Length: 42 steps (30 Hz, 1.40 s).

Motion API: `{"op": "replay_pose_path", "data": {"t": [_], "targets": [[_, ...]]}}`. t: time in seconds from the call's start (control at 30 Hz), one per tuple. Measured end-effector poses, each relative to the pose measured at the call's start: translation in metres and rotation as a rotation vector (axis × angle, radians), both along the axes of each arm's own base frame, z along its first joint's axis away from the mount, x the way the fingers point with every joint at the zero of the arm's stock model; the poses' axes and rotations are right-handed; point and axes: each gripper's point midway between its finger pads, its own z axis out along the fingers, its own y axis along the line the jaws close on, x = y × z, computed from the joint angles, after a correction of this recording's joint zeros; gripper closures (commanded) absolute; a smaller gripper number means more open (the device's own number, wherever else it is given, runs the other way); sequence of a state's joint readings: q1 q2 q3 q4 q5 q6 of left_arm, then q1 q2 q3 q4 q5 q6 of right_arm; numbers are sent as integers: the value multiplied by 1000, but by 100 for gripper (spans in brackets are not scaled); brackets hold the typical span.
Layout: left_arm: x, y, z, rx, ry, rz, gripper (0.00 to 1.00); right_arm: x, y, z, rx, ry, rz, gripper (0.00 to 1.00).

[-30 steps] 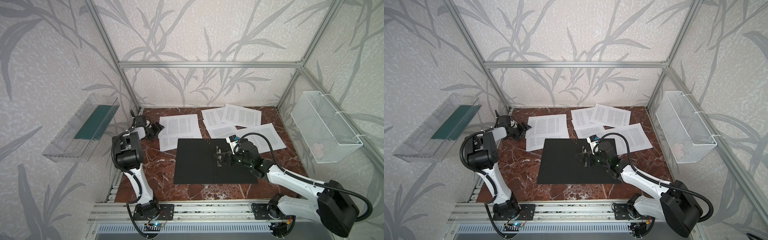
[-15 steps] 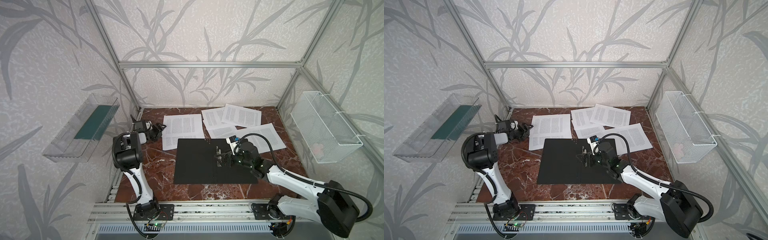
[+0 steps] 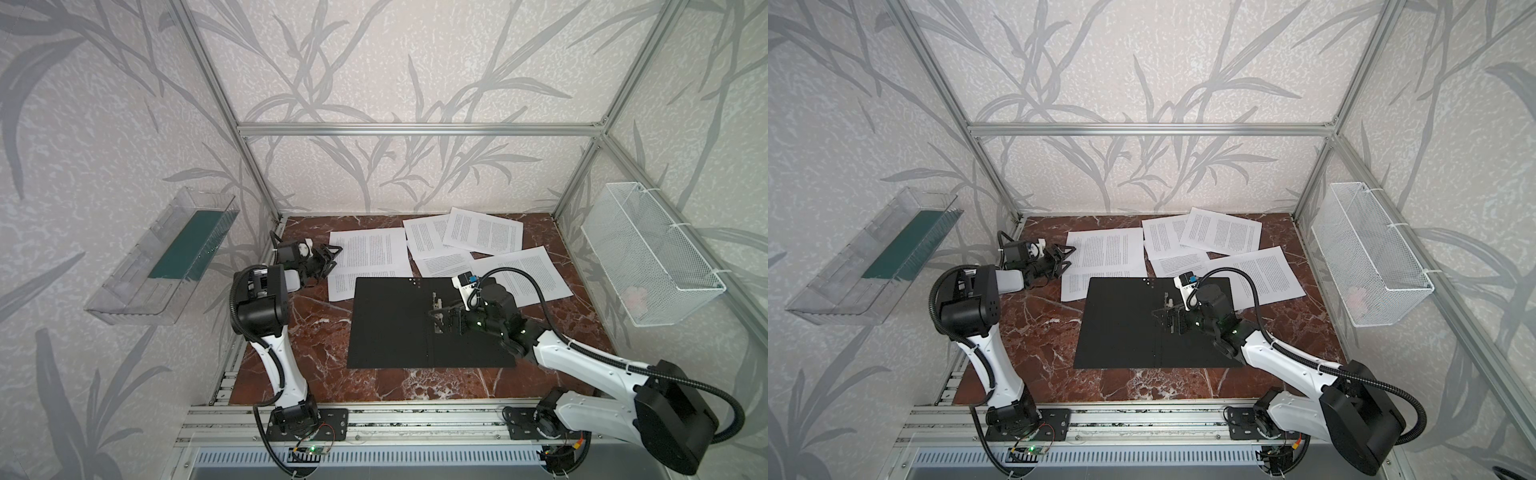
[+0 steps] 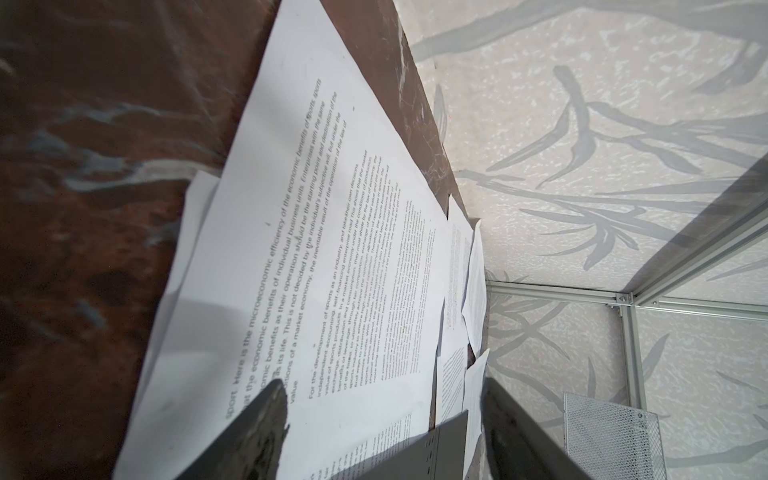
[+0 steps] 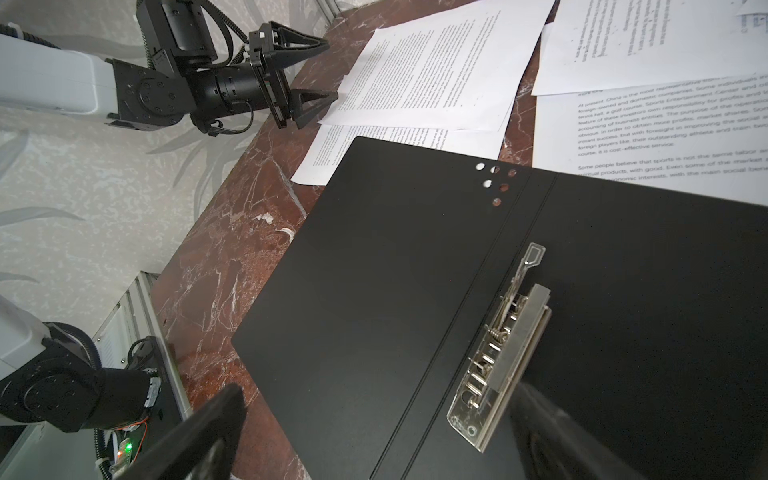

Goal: Put the files into the folder

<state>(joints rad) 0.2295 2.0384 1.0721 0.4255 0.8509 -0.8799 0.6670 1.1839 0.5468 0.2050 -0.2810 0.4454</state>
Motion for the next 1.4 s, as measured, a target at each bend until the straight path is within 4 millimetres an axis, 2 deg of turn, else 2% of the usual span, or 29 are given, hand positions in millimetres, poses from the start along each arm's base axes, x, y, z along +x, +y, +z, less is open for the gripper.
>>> {"op": "replay_pose_path", "data": {"t": [0.17, 0.33, 0.5, 0.77, 1.07, 1.4], "targets": [[-12, 9, -15, 64, 88, 65, 24, 0, 0, -5, -10, 12, 1, 1], [-37, 19, -15, 103, 124, 138, 21, -1, 0, -8, -16, 22, 2, 1], [-53, 20, -20, 105, 142, 176, 21, -2, 1, -8, -14, 25, 10, 1], [-49, 20, -19, 87, 119, 188, 21, -3, 2, -9, -15, 29, 17, 1], [-29, 17, -18, 37, 42, 176, 22, -3, 3, -10, -20, 37, 19, 1], [-18, 15, -16, -2, -19, 183, 25, -4, 4, -14, -27, 46, 24, 1]]}}
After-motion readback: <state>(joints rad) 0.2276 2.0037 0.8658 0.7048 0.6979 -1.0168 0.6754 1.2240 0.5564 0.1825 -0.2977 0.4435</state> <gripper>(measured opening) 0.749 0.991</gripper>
